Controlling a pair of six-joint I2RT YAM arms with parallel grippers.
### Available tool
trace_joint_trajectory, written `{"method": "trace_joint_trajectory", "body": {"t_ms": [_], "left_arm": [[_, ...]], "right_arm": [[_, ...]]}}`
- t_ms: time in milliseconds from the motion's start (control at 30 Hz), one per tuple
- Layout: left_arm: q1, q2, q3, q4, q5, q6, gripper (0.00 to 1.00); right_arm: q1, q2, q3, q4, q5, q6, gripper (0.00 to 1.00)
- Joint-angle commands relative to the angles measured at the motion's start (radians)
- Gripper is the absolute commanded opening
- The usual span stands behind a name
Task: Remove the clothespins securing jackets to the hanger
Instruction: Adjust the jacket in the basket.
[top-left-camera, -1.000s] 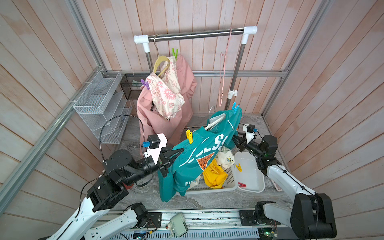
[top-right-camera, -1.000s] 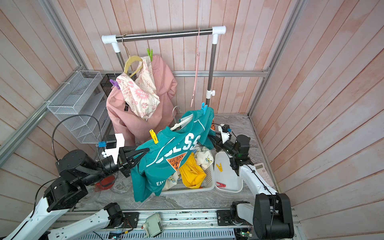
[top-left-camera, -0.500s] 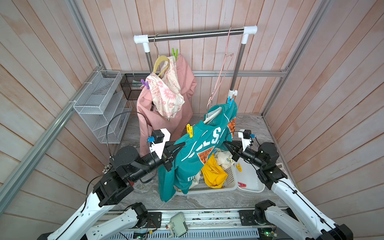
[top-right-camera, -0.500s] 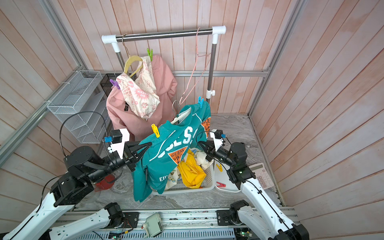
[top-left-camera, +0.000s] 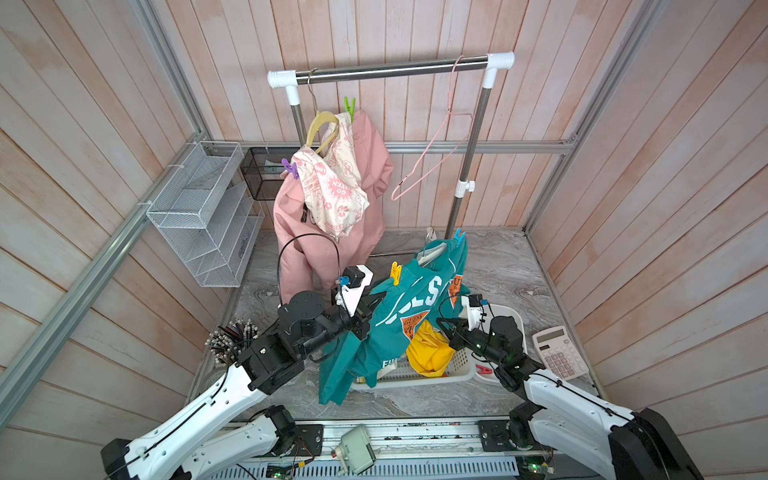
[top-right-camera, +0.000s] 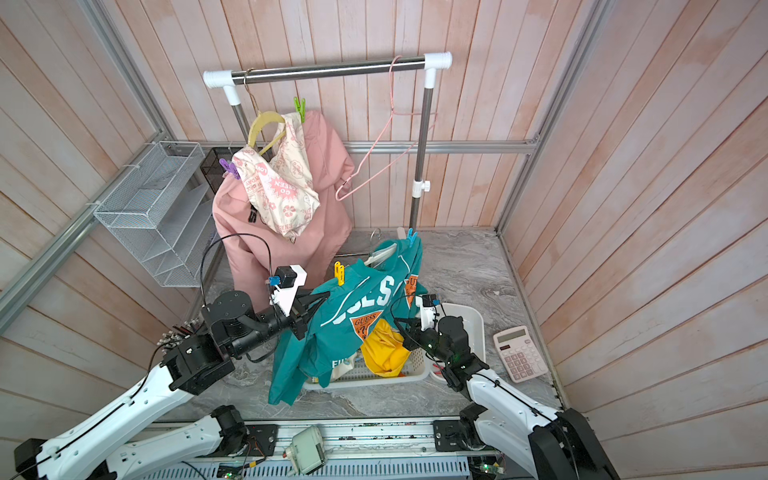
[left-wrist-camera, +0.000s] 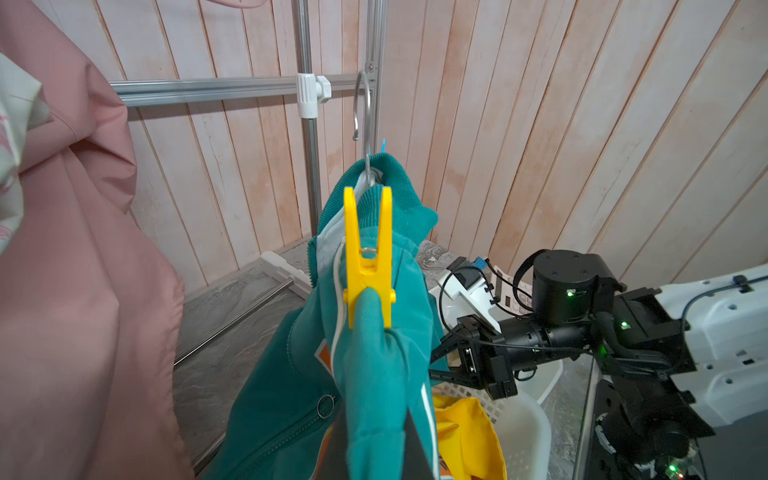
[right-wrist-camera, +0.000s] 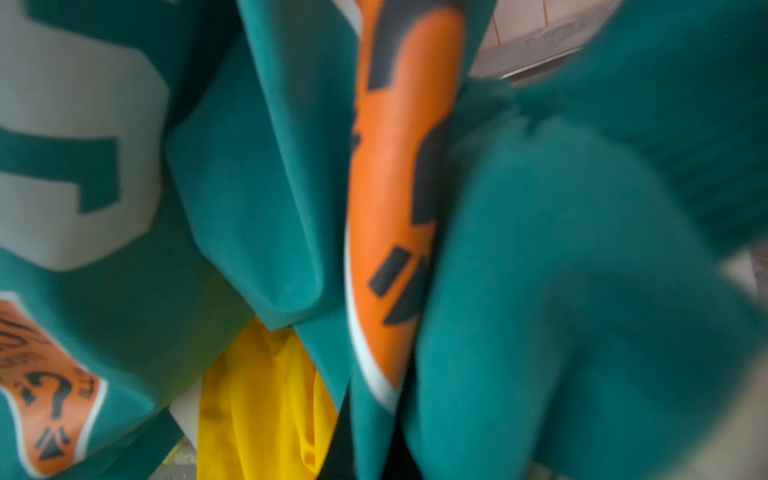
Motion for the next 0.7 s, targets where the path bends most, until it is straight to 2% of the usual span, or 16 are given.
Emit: {"method": "trace_joint_trajectory", "body": {"t_ms": [0,133,200,233,400,467,667], "left_arm": [[0.003,-0.022,-0.005,0.23,-0.075,-0.003,0.0],[0.003,-0.019,-0.053,0.271,-0.114,-0.014,0.0],[0.004,-0.007,-0.059,0.266,-0.134,-0.015,0.0],[0.004,0.0,-0.058,0.263,-0.14,-0.015,0.0],[0.005,0.023,-0.055,0.27,-0.148,0.0,0.0],[0.01,0.029,-0.051,0.275,-0.144,0.001,0.0],[0.022,0.06,-0.034,0.293,-0.101,-0.006,0.0]], "right_arm": [[0.017,0.078,-0.024,0.01,0.049,0.057,0.0],[0.018,0.118,0.003,-0.068,0.118,0.031,0.0],[0.021,0.093,0.026,-0.105,0.11,-0.004,0.0],[0.024,0.073,0.033,-0.115,0.107,-0.015,0.03],[0.103,-0.118,0.117,-0.249,0.181,-0.081,0.37],[0.147,-0.175,0.158,-0.316,0.216,-0.102,0.47],[0.285,-0.244,0.216,-0.425,0.315,-0.081,0.55]]}}
